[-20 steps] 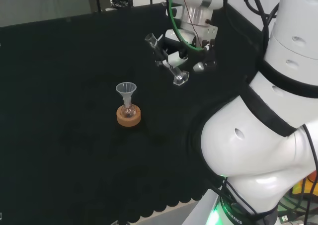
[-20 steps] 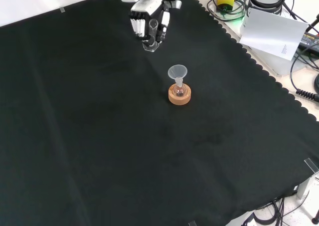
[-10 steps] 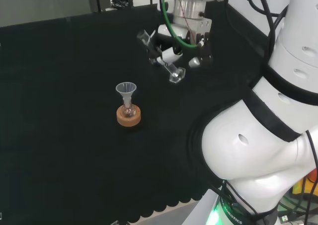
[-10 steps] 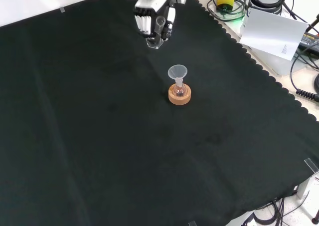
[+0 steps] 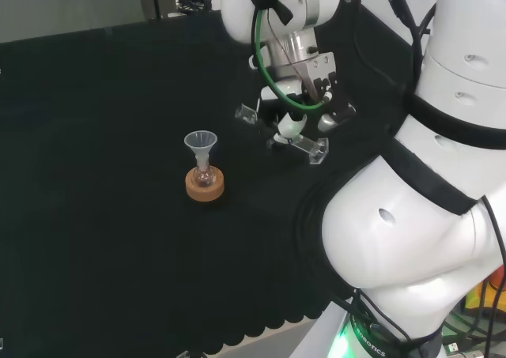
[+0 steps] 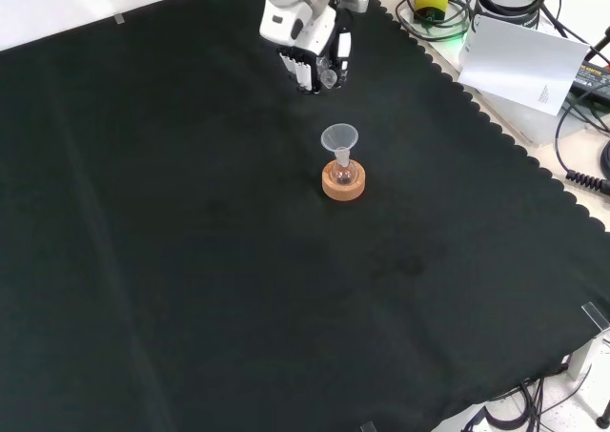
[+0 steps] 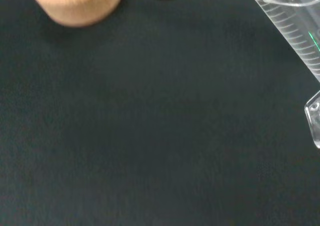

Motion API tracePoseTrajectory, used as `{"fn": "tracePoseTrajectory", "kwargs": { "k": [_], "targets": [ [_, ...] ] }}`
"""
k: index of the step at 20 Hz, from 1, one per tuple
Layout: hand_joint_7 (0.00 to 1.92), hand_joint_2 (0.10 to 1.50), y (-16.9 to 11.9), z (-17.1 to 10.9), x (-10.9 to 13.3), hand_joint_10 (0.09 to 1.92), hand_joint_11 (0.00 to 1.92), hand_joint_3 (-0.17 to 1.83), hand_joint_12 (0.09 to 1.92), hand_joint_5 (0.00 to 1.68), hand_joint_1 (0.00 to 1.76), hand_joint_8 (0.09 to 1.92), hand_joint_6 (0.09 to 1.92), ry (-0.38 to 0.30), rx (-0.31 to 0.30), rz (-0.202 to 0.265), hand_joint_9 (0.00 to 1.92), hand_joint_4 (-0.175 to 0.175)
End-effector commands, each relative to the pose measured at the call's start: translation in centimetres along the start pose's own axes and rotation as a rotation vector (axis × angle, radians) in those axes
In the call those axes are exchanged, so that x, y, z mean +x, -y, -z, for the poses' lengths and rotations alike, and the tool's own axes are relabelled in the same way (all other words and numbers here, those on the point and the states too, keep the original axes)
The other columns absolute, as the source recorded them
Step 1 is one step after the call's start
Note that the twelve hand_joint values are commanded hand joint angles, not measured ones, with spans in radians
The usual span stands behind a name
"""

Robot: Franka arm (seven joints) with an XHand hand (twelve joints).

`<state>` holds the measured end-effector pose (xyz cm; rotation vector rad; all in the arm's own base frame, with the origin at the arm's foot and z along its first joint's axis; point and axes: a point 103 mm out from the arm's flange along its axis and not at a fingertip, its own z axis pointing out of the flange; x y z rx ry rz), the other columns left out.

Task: Pour the water from the graduated cylinder into the round-bottom flask.

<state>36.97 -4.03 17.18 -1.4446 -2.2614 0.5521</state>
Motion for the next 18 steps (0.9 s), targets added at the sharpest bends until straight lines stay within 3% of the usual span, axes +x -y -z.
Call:
{"fn": "tracePoseTrajectory", "kwargs": {
  "k": [1, 9, 13, 18],
  "targets": [
    [1.11, 1.06, 0.4, -0.2, 1.1, 0.09, 1.31, 0.0, 0.71, 1.08, 1.28, 0.82, 0.84, 0.042, 0.077, 0.018, 1.49, -0.175],
    [1.11, 1.06, -0.9, 1.0, 3.0, 0.09, 1.31, 0.0, 0.71, 1.08, 1.28, 0.82, 0.84, 0.073, 0.133, 0.042, 1.49, -0.175],
    [1.11, 1.06, -1.8, 1.5, 3.6, 0.09, 1.31, 0.0, 0.71, 1.08, 1.28, 0.82, 0.84, 0.088, 0.202, 0.025, 1.49, -0.175],
    [1.11, 1.06, -2.3, 1.9, 3.5, 0.09, 1.32, 0.0, 0.71, 1.08, 1.28, 0.82, 0.84, 0.098, 0.237, -0.005, 1.5, -0.175]
  ]
}}
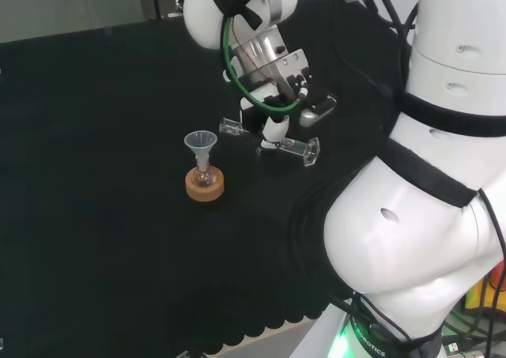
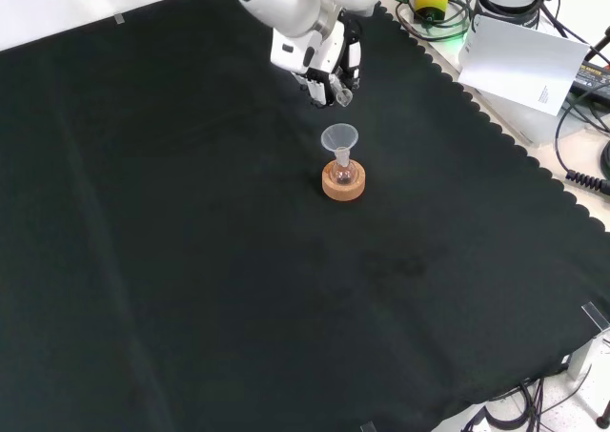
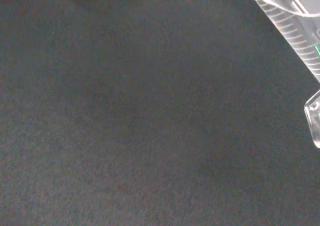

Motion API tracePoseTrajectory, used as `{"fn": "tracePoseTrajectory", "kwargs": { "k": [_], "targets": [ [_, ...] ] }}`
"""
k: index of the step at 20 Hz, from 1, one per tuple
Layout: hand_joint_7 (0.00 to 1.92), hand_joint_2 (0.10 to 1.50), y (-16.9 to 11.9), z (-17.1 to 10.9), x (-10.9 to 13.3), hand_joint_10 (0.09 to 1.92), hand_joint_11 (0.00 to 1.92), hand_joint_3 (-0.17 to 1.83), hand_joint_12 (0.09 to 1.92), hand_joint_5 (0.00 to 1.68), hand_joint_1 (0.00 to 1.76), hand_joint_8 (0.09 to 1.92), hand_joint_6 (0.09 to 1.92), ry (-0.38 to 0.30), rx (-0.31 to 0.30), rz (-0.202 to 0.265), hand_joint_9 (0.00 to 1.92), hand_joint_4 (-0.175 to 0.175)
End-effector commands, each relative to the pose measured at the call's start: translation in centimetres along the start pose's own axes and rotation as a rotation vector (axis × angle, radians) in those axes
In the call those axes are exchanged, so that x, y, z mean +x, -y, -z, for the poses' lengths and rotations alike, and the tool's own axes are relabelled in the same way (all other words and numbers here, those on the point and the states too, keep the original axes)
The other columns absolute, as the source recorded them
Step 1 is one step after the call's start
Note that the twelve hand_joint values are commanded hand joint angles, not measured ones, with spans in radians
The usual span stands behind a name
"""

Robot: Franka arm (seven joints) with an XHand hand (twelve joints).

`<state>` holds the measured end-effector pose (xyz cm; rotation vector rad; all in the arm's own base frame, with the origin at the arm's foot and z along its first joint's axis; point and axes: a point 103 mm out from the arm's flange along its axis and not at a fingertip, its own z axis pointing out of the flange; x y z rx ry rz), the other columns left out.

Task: Pour the water from the graduated cylinder into the round-bottom flask.

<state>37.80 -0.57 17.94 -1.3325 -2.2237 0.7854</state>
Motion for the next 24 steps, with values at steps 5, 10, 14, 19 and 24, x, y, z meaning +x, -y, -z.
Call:
{"fn": "tracePoseTrajectory", "kwargs": {
  "k": [5, 10, 14, 19, 24],
  "targets": [
    [1.11, 1.06, -0.8, 1.0, 0.4, 0.09, 1.32, 0.0, 0.71, 1.08, 1.28, 0.82, 0.84, 0.03, 0.108, -0.052, 1.5, -0.175],
    [1.11, 1.06, -0.9, 1.7, 0.9, 0.09, 1.32, 0.0, 0.7, 1.08, 1.28, 0.83, 0.84, 0.054, 0.13, -0.071, 1.5, -0.175],
    [1.11, 1.06, -1.0, 2.3, 1.5, 0.09, 1.32, 0.0, 0.7, 1.08, 1.28, 0.83, 0.84, 0.076, 0.149, -0.084, 1.5, -0.175],
    [1.1, 1.07, -1.3, 3.0, 2.1, 0.09, 1.32, 0.0, 0.7, 1.07, 1.28, 0.83, 0.85, 0.1, 0.184, -0.121, 1.5, -0.175],
    [1.1, 1.07, -1.6, 3.3, 2.3, 0.09, 1.32, 0.0, 0.7, 1.07, 1.28, 0.84, 0.85, 0.116, 0.226, -0.155, 1.5, -0.175]
  ]
}}
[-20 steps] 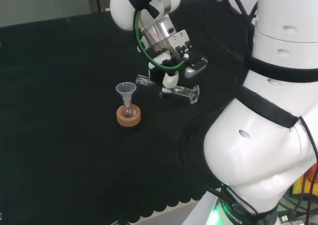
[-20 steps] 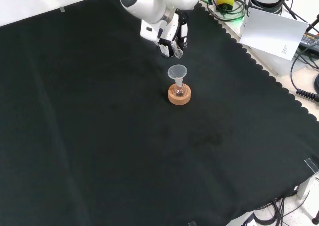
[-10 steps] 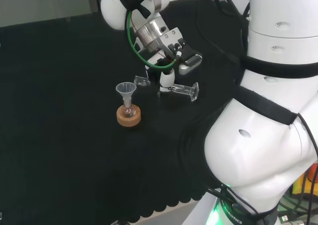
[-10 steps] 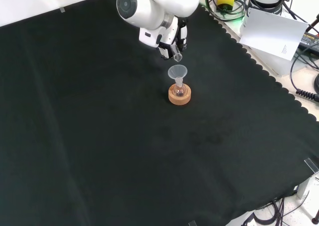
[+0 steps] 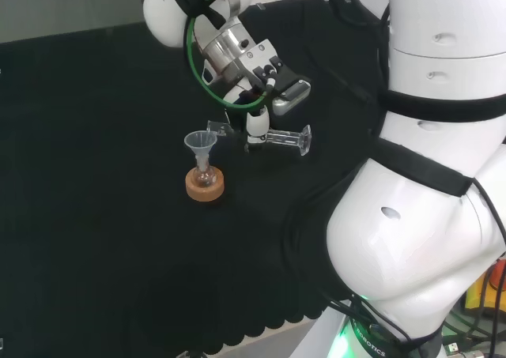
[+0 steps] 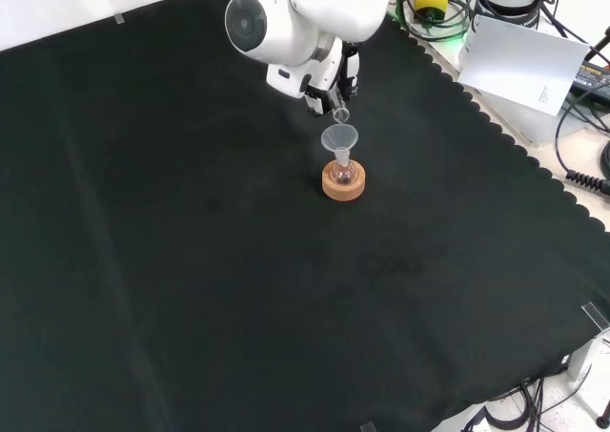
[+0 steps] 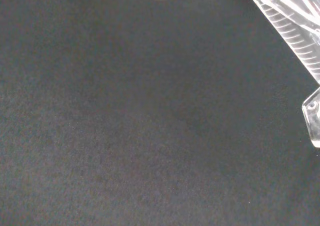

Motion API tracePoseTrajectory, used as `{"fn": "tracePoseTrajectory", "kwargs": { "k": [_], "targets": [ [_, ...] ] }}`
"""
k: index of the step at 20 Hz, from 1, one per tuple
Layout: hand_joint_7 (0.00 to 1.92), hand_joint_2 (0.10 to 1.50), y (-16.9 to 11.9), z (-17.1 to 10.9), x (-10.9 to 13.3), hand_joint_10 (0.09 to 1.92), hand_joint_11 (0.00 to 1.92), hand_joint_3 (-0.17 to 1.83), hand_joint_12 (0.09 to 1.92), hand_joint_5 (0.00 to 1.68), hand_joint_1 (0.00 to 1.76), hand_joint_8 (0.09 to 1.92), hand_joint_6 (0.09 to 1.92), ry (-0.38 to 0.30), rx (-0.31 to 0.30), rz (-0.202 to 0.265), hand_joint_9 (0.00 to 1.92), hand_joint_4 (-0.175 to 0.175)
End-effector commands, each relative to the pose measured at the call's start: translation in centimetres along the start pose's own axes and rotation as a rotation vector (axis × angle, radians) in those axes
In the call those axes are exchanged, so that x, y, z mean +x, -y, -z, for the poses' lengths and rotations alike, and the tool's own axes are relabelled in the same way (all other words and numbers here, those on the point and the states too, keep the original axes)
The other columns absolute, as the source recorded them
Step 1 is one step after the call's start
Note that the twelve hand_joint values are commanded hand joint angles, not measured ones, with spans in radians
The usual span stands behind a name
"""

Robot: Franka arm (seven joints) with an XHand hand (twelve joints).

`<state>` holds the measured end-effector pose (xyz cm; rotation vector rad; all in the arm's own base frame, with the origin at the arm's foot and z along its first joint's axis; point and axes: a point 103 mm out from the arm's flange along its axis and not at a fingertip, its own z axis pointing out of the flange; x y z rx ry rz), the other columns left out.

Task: Pour the water from the graduated cylinder into the round-bottom flask.

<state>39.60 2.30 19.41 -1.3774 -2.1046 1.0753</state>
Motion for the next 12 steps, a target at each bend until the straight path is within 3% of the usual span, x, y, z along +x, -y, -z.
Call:
{"fn": "tracePoseTrajectory", "kwargs": {
  "k": [1, 12],
  "targets": [
    [1.1, 1.07, -0.22, 0.52, 0.45, 0.09, 1.32, 0.0, 0.7, 1.07, 1.28, 0.84, 0.85, 0.026, 0.061, -0.042, 1.5, -0.175],
    [1.1, 1.07, 0.18, 1.48, 0.9, 0.09, 1.32, 0.0, 0.7, 1.07, 1.28, 0.84, 0.86, 0.05, 0.102, -0.065, 1.51, -0.175]
  ]
}}
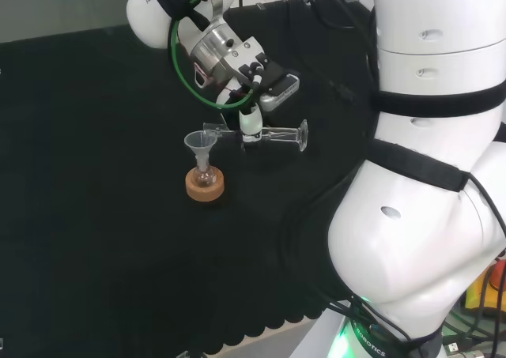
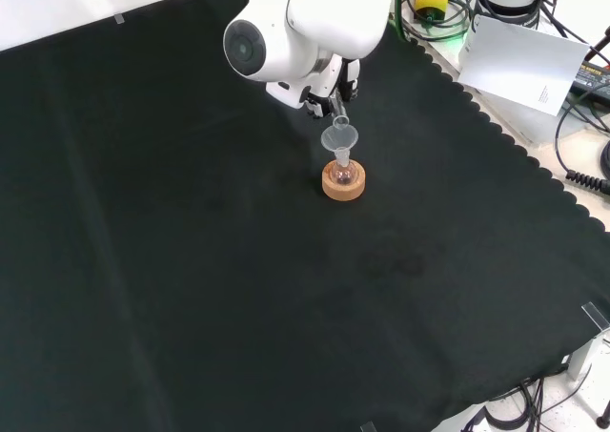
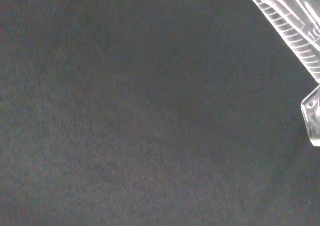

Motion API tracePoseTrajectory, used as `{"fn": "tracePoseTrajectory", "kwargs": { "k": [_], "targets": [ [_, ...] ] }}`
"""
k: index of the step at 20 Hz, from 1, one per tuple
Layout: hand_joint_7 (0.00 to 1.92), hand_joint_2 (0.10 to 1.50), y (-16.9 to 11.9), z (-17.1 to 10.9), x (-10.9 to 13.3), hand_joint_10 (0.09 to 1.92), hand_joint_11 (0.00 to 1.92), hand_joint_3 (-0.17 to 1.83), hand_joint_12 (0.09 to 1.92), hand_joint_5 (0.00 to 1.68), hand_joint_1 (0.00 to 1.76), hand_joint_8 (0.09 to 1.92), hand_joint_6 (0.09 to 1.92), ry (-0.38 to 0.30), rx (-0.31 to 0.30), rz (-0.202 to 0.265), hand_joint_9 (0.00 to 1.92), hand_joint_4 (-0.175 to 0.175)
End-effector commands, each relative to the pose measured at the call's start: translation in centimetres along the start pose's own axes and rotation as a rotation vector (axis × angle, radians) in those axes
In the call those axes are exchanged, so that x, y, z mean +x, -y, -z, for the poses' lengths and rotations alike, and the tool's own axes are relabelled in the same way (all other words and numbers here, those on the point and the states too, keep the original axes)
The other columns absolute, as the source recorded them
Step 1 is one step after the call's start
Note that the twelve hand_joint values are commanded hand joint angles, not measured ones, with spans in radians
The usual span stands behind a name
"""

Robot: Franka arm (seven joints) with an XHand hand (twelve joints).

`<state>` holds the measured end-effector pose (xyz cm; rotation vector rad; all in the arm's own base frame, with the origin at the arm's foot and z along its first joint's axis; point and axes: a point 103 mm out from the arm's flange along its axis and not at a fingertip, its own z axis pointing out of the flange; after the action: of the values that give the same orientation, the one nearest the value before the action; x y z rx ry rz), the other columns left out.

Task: Pour the water from the graduated cylinder into the round-bottom flask.

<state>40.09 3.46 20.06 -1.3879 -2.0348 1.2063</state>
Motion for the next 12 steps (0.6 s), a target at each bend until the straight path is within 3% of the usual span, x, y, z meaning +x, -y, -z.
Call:
{"fn": "tracePoseTrajectory", "kwargs": {
  "k": [1, 12],
  "targets": [
    [1.1, 1.07, 0.3, 0.33, 0.07, 0.09, 1.32, 0.0, 0.7, 1.07, 1.28, 0.84, 0.86, 0.014, 0.02, -0.017, 1.51, -0.175],
    [1.1, 1.07, 0.92, 0.83, 0.08, 0.09, 1.32, 0.0, 0.69, 1.07, 1.28, 0.84, 0.86, 0.048, 0.061, -0.041, 1.51, -0.175]
  ]
}}
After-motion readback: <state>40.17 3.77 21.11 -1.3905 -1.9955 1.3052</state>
